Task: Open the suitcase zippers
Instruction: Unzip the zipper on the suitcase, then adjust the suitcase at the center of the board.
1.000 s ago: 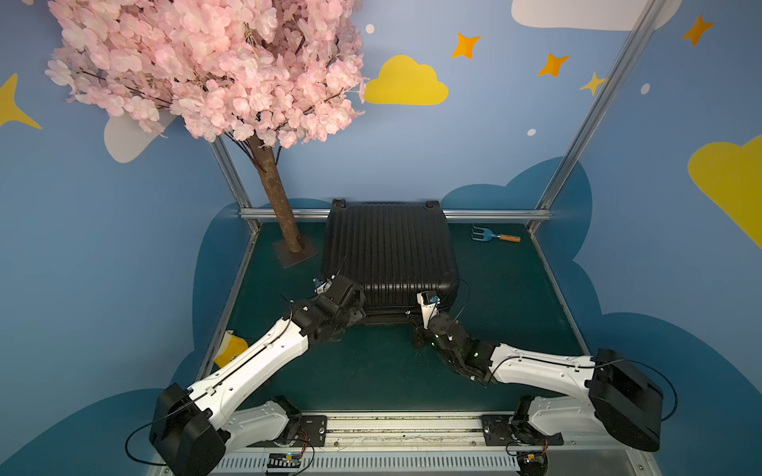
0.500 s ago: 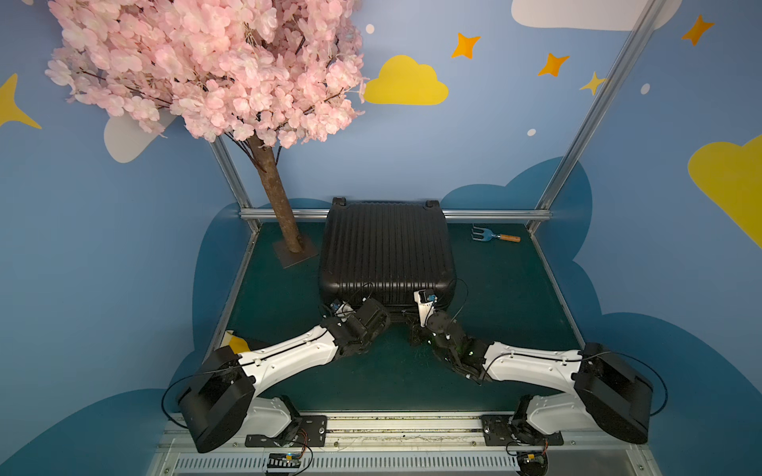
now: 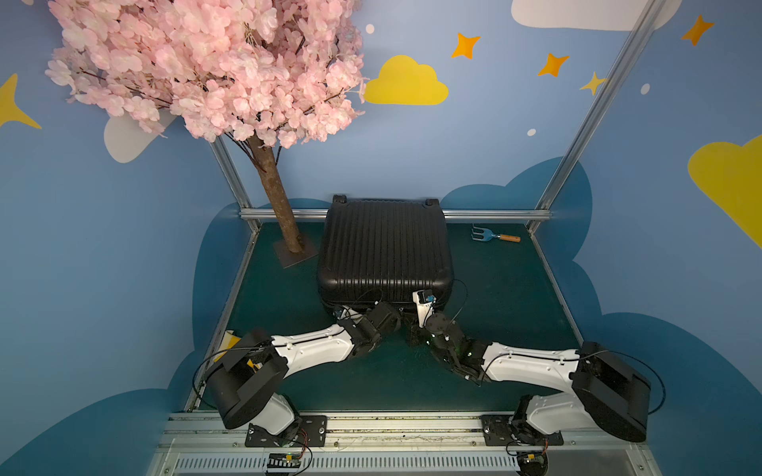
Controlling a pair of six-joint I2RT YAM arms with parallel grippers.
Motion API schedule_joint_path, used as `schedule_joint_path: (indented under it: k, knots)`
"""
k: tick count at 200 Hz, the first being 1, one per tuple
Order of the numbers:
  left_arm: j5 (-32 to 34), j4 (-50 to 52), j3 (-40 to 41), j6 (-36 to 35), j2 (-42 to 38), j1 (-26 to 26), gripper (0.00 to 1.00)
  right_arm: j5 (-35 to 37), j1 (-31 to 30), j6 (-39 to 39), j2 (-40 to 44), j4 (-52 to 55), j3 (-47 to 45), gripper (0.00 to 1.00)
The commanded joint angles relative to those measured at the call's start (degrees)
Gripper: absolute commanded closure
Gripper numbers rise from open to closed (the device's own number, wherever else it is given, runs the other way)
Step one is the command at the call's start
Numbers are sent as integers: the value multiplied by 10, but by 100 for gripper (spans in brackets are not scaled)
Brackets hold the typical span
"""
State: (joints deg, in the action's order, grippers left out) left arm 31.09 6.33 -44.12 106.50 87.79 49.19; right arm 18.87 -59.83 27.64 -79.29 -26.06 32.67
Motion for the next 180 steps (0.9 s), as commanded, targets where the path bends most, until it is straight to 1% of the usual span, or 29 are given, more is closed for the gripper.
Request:
schedule_joint_path:
  k: [1, 10, 33, 77, 101, 130, 154, 180]
  knots:
    - [20, 13, 21, 41, 41, -14, 69, 14, -11, -6, 0, 21, 0, 100]
    - [23, 13, 27, 42, 39, -17, 75, 30, -11, -9, 5, 36, -1, 100]
    - [28, 26, 35, 46, 28, -26, 85, 69, -11, -7, 24, 64, -13, 100]
    - [28, 39, 51, 50, 10, -46, 97, 128, -11, -11, 84, 134, -34, 100]
    - [28, 47, 60, 46, -1, -55, 98, 160, -8, -32, 131, 156, -50, 100]
    - [26, 66, 67, 27, -21, -65, 98, 183, 9, -68, 184, 193, -57, 100]
    - [15, 79, 76, -1, -42, -77, 98, 170, 43, -97, 222, 210, -63, 100]
    - [-14, 96, 78, -63, -64, -98, 98, 146, 74, -130, 248, 215, -71, 100]
